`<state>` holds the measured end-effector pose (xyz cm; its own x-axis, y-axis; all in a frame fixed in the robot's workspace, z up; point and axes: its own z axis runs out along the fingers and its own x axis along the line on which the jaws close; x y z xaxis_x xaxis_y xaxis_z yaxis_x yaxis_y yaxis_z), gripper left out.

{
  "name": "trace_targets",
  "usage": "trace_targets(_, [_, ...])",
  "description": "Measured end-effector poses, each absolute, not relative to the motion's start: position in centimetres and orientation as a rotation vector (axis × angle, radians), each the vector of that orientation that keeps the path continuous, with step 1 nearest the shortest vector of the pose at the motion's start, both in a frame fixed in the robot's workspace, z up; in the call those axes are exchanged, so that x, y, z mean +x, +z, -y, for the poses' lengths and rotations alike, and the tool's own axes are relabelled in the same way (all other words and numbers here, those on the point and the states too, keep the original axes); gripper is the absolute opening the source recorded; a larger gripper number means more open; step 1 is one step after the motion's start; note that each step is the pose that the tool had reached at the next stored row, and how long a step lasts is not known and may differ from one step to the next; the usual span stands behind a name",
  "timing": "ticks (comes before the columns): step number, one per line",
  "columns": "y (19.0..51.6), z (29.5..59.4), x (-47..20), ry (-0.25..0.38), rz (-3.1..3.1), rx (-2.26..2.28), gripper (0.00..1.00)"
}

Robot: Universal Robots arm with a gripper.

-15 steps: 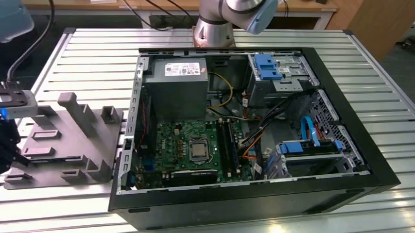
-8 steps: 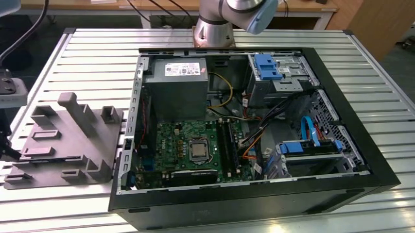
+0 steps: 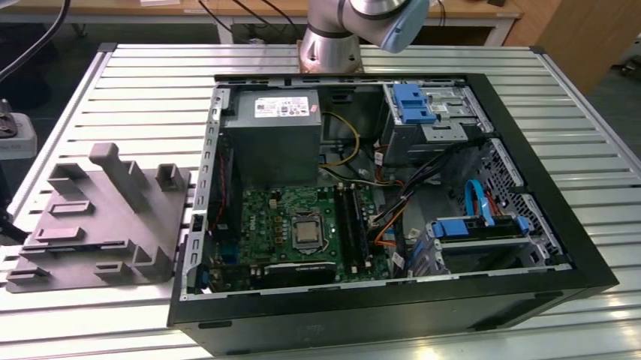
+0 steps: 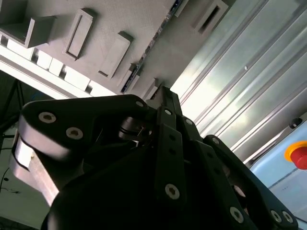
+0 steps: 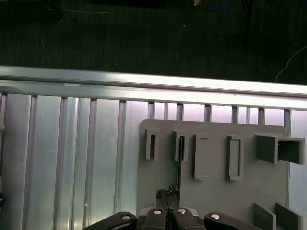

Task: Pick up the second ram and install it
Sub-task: 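Pick up the second ram and move it above second insertion slot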

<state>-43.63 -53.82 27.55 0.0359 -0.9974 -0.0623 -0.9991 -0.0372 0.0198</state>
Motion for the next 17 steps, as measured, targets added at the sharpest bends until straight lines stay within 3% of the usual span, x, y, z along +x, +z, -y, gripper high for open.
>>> trace_targets(17, [27.55,53.29,-43.63,0.092,-2.159,-2.239,0.10])
